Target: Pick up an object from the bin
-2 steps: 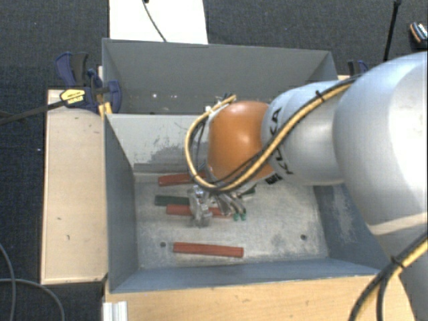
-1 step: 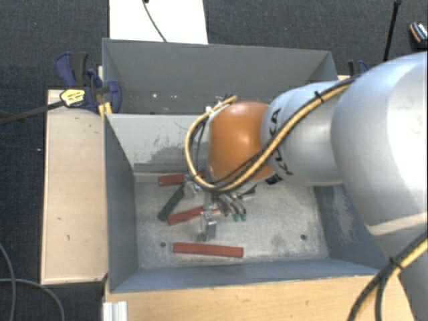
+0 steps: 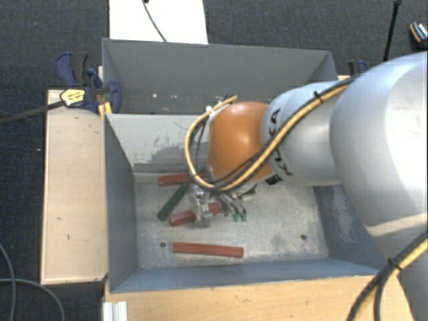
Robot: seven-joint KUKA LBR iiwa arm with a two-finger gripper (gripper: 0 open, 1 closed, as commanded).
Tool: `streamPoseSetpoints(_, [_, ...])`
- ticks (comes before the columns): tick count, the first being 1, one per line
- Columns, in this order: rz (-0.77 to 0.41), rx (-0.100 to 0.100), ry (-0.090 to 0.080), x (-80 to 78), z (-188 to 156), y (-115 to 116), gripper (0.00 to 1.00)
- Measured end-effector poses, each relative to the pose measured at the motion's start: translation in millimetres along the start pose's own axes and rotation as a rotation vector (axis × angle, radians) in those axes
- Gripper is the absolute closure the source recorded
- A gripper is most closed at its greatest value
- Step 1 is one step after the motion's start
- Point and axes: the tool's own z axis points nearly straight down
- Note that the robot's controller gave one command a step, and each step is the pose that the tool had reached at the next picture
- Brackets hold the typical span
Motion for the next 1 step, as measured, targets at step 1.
streamPoseSetpoints(1, [-0.079, 0.001, -0.012, -0.8, -142.1, 19.8, 1.00])
